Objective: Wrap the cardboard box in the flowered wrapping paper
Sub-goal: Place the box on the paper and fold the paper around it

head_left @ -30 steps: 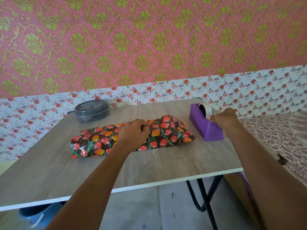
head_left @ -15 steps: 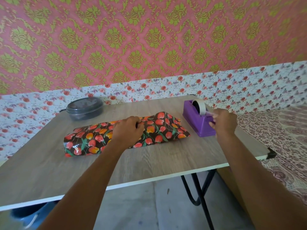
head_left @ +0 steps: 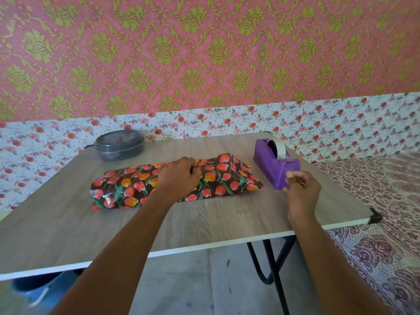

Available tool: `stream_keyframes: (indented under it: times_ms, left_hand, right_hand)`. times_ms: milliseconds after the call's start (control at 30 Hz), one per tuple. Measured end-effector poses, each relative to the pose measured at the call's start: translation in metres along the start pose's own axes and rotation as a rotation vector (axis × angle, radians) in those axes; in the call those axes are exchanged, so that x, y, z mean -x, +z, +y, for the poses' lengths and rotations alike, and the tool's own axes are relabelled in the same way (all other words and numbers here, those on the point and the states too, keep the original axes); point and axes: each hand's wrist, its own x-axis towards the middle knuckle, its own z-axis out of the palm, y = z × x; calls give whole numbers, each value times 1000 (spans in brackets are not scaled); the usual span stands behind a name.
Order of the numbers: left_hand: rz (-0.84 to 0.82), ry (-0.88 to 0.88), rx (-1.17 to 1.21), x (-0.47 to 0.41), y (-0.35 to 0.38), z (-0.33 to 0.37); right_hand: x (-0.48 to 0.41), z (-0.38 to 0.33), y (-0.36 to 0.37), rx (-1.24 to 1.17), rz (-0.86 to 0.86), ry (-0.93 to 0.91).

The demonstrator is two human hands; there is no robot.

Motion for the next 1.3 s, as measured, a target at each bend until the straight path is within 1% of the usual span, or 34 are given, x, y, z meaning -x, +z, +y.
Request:
stream_keyframes:
  times_ms: [100, 167, 333, 400, 467, 633, 733, 833, 1000, 1167, 1300]
  left_hand:
    - [-53, 17, -4, -4, -6, -2]
    - [-95, 14, -13, -9, -11, -5]
    - [-105, 34, 38, -10, -11, -15]
    - [-98, 38, 33, -10, -9, -20]
    - [-96, 29, 37, -11, -7, -17]
    - [-77, -6, 59, -11, -6, -15]
    - [-76, 1, 46, -9, -4, -16]
    - [-69, 15, 25, -9, -3, -17]
    - [-66, 16, 43, -9, -2, -18]
    - [-60, -12, 70, -8, -1, -18]
    - [-45, -15, 74, -7, -2, -17]
  right_hand:
    - [13, -11, 10, -75, -183, -70]
    - [21, -22, 21, -81, -296, -113]
    - [28, -57, 66, 77, -511, -274]
    - [30, -69, 93, 152, -642, -248]
    - [31, -80, 116, 239, -710, -161]
    - [33, -91, 167, 391, -688, 44]
    - [32, -82, 176, 476, -663, 133]
    - [31, -73, 175, 500, -596, 107]
    - [28, -71, 176, 557, -590, 82]
    - [16, -71, 187, 649, -657, 158]
    - [6, -77, 199, 761, -744, 193]
